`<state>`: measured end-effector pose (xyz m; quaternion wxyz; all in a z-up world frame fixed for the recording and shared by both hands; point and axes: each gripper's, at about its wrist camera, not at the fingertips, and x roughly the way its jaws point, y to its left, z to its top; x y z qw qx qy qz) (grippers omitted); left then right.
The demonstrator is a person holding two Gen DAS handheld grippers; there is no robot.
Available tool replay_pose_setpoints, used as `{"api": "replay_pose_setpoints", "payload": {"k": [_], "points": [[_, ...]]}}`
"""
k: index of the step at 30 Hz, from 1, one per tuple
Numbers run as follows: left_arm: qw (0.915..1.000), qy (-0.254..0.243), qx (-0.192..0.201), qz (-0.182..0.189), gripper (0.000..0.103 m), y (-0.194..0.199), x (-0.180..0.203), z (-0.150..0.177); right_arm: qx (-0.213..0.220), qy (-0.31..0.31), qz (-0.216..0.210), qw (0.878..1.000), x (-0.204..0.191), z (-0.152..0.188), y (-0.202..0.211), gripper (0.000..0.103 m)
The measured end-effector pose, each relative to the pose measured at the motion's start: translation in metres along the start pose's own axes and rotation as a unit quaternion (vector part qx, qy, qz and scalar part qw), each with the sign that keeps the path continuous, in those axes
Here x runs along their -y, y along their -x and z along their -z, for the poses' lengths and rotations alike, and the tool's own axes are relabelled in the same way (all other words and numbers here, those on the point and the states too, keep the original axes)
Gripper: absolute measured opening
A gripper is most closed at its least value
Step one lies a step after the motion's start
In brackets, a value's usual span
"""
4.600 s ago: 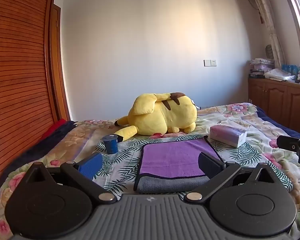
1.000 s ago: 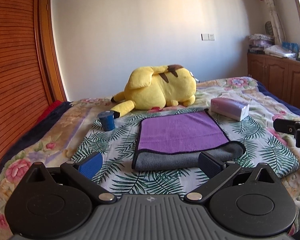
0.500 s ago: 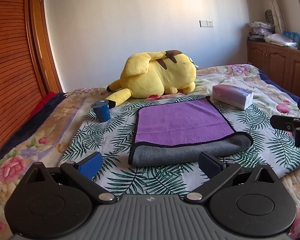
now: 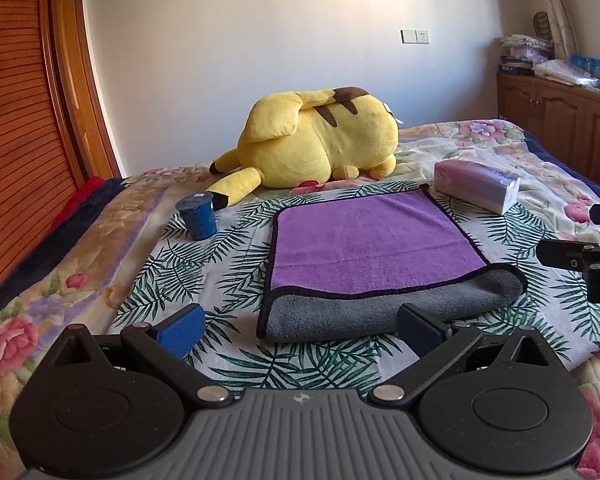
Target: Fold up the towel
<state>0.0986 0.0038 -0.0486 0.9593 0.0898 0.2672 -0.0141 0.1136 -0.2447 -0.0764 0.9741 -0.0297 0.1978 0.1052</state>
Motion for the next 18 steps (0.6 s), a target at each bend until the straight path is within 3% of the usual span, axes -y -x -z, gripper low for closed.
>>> {"api": "replay_pose_setpoints", "payload": {"k": [18], "points": [[0.9996, 0.012, -0.024, -0.002, 0.103, -0.054, -0.023, -0.004, -0.038, -0.008, -0.010, 0.999, 0.006, -0.004, -0.044, 0.103]]}}
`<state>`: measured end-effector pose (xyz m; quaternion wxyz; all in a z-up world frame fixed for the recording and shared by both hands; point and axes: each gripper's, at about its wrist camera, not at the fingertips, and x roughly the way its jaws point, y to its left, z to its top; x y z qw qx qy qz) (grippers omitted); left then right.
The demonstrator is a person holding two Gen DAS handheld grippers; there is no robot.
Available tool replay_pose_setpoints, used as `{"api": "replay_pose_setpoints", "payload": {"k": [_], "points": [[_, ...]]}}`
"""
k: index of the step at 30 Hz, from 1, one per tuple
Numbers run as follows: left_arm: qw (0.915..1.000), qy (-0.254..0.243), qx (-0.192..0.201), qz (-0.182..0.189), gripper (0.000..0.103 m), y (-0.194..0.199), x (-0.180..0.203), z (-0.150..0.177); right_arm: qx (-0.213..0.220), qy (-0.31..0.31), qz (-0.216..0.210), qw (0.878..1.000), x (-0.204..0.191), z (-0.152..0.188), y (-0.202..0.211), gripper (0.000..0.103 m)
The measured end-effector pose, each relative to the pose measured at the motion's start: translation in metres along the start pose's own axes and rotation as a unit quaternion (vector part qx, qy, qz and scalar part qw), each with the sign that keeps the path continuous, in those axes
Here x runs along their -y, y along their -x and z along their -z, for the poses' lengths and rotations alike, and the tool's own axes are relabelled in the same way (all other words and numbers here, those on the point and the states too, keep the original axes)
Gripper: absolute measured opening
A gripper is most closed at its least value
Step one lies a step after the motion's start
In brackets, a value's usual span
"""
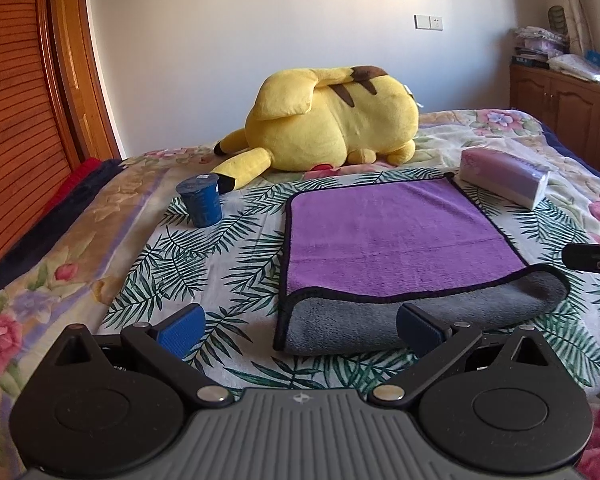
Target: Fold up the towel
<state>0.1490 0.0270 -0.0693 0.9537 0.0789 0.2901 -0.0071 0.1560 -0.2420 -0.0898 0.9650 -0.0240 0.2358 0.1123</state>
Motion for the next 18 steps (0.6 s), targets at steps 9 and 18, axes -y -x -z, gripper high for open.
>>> {"api": "replay_pose_setpoints", "payload": {"k": [9, 18], "points": [[0.9999, 0.007, -0.010, 0.011, 0.103, -0.023, -0.009, -0.004, -0.018, 0.008, 0.002, 1.000, 0.002, 0.000, -0.020, 0.102], [0.9992, 0.014, -0.029, 0.023, 0.096, -0.049, -0.017, -0.005, -0.037, 0.006, 0.003, 0.999, 0.006, 0.003, -0.035, 0.102]]}}
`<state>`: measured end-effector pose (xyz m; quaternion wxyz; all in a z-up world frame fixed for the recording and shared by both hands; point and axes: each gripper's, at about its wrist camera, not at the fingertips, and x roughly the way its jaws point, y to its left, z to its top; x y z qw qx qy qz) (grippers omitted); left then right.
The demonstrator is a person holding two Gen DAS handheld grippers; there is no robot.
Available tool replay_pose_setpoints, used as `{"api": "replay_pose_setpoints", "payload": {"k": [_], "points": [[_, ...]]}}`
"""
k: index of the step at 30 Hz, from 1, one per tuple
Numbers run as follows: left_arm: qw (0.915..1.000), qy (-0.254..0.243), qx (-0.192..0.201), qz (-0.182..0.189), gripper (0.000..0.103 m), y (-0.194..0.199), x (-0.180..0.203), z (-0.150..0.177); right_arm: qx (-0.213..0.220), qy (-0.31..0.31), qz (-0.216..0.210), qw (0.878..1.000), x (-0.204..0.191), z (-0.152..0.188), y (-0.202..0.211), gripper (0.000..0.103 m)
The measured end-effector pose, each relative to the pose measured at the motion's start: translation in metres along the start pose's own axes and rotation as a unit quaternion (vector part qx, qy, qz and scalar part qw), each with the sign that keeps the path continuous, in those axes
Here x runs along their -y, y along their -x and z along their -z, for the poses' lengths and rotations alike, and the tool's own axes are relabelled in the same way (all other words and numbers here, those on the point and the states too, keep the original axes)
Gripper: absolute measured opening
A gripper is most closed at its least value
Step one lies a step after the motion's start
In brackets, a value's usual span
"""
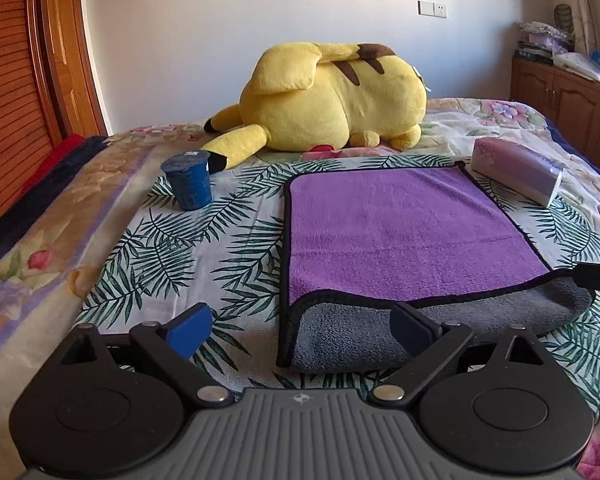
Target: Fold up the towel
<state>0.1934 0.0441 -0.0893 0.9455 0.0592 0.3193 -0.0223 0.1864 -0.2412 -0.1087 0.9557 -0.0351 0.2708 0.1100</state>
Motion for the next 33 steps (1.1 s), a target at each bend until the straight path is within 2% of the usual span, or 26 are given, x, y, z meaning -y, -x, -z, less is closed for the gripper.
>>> {"api": "replay_pose_setpoints", "payload": {"k": [4, 5, 6, 8, 13, 19, 23, 28, 33], "points": [[1.0000, 0.001, -0.006, 0.003, 0.091, -0.009, -0.002, -0.001, -0.008, -0.002, 0.000, 1.000, 0.002, 0.000, -0.006, 0.102], [1.0000, 0.002, -0.007, 0.004, 0.089, -0.011, -0.003, -0.001, -0.011, -0.003, 0.000, 1.000, 0.003, 0.000, -0.008, 0.100], [1.0000, 0.002, -0.007, 0.005, 0.088, -0.012, -0.004, -0.001, -0.014, -0.004, -0.001, 1.000, 0.003, 0.001, -0.010, 0.094], [0.9999, 0.002, -0.009, 0.007, 0.086, -0.015, -0.005, -0.001, -0.023, -0.005, -0.004, 1.000, 0.005, 0.002, -0.014, 0.092], [0.9997, -0.006, -0.016, 0.015, 0.079, -0.024, -0.005, -0.001, -0.038, -0.004, -0.007, 0.999, 0.006, 0.004, -0.020, 0.091], [0.9994, -0.011, -0.027, 0.019, 0.078, -0.037, -0.006, 0.000, -0.061, -0.010, -0.010, 0.998, 0.010, 0.007, -0.029, 0.088], [0.9990, 0.000, -0.032, 0.031, 0.067, -0.042, -0.011, 0.000, -0.073, -0.014, -0.017, 0.997, 0.010, 0.009, -0.031, 0.085], [0.9981, -0.002, -0.046, 0.040, 0.055, -0.046, -0.010, 0.006, -0.086, -0.020, -0.031, 0.996, 0.012, 0.010, -0.034, 0.076], [0.9975, -0.005, -0.057, 0.041, 0.053, -0.048, -0.008, 0.010, -0.097, -0.026, -0.042, 0.994, 0.013, 0.012, -0.036, 0.068]]}}
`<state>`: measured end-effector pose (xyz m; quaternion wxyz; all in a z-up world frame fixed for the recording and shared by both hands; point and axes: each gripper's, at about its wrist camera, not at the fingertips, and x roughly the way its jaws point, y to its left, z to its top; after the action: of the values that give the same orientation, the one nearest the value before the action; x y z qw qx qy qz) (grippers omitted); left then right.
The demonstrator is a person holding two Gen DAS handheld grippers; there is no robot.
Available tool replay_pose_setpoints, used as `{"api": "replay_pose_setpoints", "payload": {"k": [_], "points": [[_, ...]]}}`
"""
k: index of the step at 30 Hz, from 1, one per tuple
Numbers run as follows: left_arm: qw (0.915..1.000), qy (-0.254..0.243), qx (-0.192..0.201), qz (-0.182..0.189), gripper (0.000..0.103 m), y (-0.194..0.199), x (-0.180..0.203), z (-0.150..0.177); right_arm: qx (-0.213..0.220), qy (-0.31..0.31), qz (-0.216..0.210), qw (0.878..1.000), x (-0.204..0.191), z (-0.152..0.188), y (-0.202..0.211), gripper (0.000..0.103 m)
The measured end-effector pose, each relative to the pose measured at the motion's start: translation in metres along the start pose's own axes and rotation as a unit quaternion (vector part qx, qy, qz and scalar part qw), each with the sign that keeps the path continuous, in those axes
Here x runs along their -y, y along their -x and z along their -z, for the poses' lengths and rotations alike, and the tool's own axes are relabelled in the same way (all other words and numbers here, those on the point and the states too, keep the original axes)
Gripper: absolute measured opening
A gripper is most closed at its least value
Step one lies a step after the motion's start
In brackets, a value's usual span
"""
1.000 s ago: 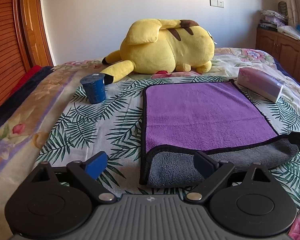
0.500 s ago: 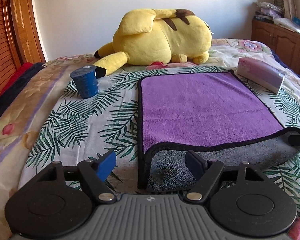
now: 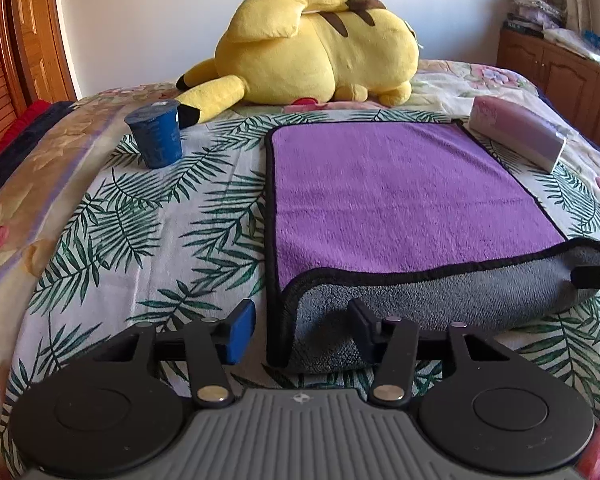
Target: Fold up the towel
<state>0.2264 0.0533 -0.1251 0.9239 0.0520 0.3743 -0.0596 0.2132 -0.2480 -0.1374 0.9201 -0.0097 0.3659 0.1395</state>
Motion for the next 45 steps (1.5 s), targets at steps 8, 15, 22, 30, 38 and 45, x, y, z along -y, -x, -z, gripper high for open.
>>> {"api": "replay_pose_setpoints", "payload": {"k": [8, 15, 22, 30, 38, 45], "points": [[1.0000, 0.001, -0.007, 0.004, 0.045, -0.002, 0.001, 0.003, -0.006, -0.002, -0.011, 1.000, 0.000, 0.000, 0.000, 0.053], [0.9999, -0.012, 0.000, 0.006, 0.019, 0.003, 0.008, 0.003, -0.002, 0.003, -0.012, 1.000, 0.002, 0.000, 0.001, 0.027], [0.9998, -0.013, 0.012, 0.008, 0.009, 0.009, 0.009, 0.000, 0.004, 0.012, -0.010, 1.000, 0.001, -0.001, 0.003, 0.009], [0.9991, -0.020, 0.035, 0.009, 0.006, 0.018, 0.013, -0.003, 0.013, 0.014, -0.012, 1.000, 0.003, -0.004, 0.006, 0.005], [0.9978, -0.013, 0.065, 0.004, 0.006, 0.031, 0.009, -0.010, 0.042, 0.007, -0.018, 0.999, 0.003, -0.007, 0.014, 0.005], [0.9967, -0.013, 0.080, 0.011, 0.005, 0.038, 0.010, -0.013, 0.063, 0.003, -0.020, 0.998, 0.004, -0.010, 0.019, 0.005]]}}
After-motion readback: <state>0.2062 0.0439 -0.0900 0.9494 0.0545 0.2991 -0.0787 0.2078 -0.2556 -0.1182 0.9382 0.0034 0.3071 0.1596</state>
